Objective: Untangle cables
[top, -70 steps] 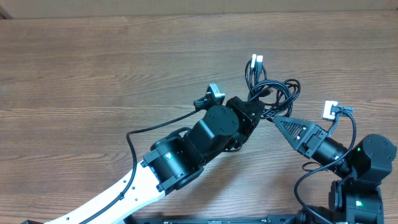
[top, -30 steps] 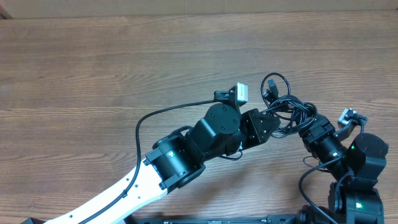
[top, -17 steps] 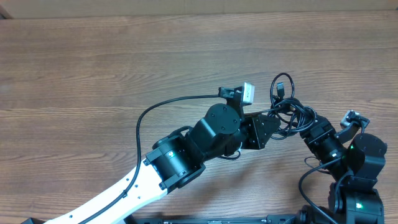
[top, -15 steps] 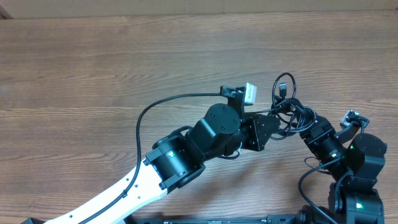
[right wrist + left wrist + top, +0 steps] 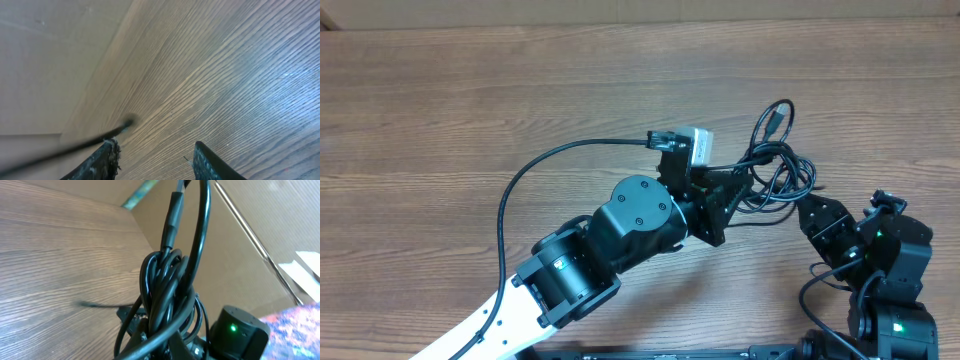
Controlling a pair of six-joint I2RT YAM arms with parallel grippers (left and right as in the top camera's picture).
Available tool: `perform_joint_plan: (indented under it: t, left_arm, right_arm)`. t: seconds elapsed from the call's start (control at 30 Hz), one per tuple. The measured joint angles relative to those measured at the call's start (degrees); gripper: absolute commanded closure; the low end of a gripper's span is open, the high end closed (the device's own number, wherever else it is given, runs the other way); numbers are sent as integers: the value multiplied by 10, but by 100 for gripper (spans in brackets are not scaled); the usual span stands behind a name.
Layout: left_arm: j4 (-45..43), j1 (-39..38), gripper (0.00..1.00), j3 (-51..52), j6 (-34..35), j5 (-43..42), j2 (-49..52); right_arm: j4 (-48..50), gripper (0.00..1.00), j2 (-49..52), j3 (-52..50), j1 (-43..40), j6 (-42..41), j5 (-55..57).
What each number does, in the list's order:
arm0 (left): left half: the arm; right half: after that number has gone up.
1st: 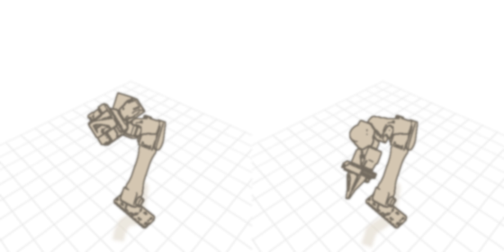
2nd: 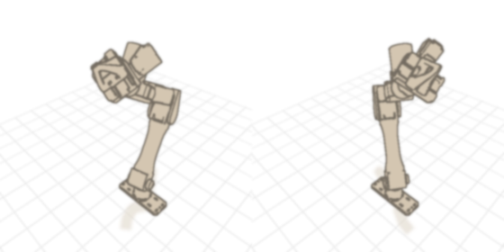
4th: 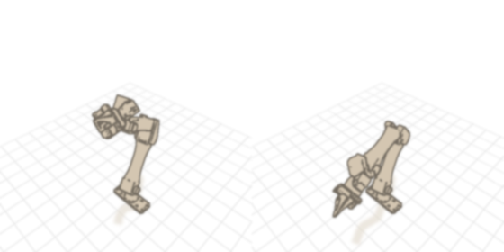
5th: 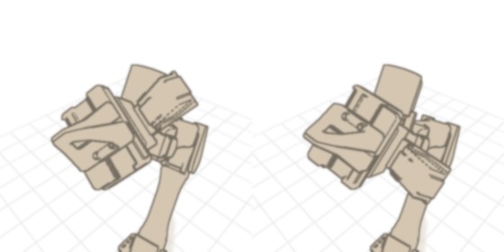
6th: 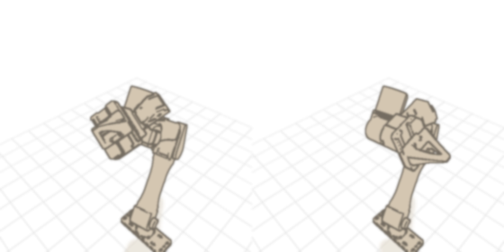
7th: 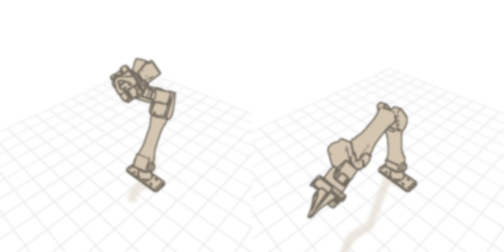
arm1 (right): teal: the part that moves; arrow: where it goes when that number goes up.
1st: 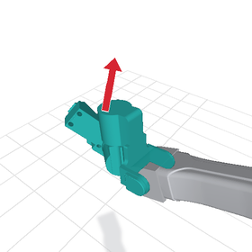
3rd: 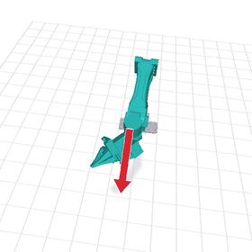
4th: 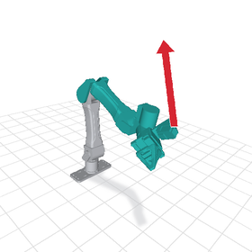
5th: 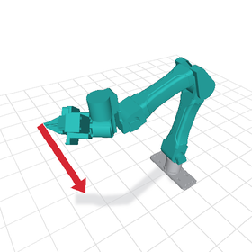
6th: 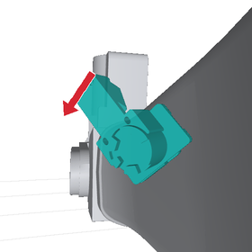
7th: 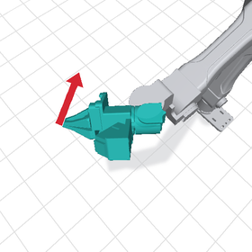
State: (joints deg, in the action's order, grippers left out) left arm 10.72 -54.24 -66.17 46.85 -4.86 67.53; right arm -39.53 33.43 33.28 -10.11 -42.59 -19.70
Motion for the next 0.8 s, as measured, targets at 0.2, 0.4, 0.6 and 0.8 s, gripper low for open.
perform_joint_plan:
  t: [0.2, 0.4, 0.6, 0.8]
  left_arm:
    - [4, 0, 96, 0, 35, 41, 0]
    - [33, 0, 96, 0, 178, 106, 0]
    - [40, 0, 96, 0, 252, 142, 0]
    - [41, 0, 96, 0, 269, 146, 0]
  right_arm:
    - [4, 50, 0, 0, 0, 18, -70]
    - [53, 34, 0, -2, 0, 28, -245]
    - [102, 19, 0, -2, 0, -21, -365]
    - [159, 18, 0, -2, 0, -63, -406]
